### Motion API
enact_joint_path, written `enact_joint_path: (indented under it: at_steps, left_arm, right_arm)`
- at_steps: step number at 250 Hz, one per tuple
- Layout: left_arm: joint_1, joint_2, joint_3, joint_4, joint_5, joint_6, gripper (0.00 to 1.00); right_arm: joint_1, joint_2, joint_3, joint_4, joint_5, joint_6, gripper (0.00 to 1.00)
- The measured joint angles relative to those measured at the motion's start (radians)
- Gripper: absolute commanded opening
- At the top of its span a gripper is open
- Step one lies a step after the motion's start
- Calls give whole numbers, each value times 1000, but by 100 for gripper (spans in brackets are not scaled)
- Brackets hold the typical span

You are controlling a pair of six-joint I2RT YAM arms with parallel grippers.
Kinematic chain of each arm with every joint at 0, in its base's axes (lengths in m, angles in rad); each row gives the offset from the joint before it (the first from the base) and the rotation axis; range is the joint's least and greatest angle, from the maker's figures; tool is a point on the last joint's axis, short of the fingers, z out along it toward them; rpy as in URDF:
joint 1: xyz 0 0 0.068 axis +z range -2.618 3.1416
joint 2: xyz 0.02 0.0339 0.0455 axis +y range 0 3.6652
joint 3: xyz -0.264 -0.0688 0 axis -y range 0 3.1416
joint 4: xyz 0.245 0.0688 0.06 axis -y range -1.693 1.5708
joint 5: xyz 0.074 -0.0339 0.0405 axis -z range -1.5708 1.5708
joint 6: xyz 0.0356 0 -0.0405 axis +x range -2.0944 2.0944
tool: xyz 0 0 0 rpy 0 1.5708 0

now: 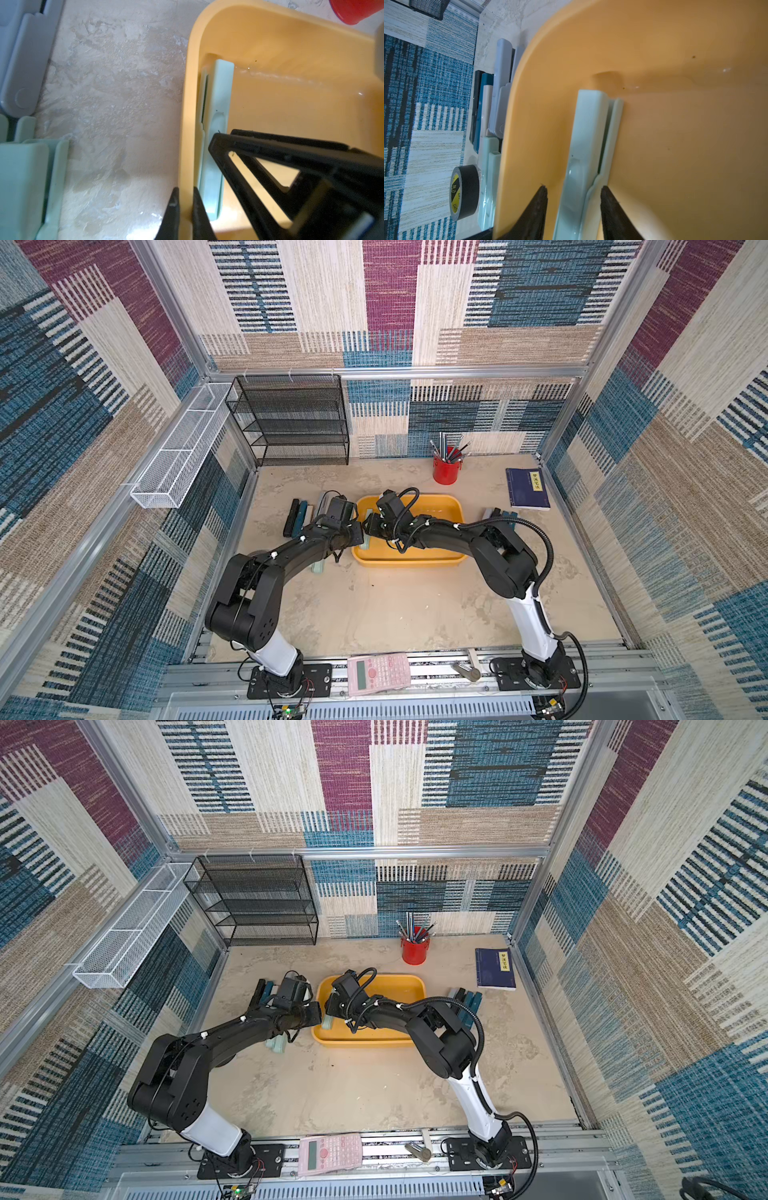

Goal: Put the pruning pliers into the storage box
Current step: Place the pruning pliers in the storage box, then pick up the pruning pliers from the center of the board.

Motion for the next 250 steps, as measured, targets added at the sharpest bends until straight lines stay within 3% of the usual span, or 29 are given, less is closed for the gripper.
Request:
enact_joint_path:
  at_steps: [45,92,146,190,250]
  left_arm:
    - [0,0,0,0,0,0,0]
    - [0,0,0,0,0,2,0]
    - [0,1,7,-10,-1,9,0]
    - [0,-5,12,-31,-1,19,0]
    - [0,-27,11,-46,1,45,0]
  right_arm:
    - [-8,-77,-13,-16,11,-48,50]
    - [-92,-282,-163,-23,55,-102,51]
    - [-248,-542,-360,-99,119,-161,51]
    - [-451,-738,-535,-163,171,-211,51]
    - [-666,-852,-742,-230,184,-269,49]
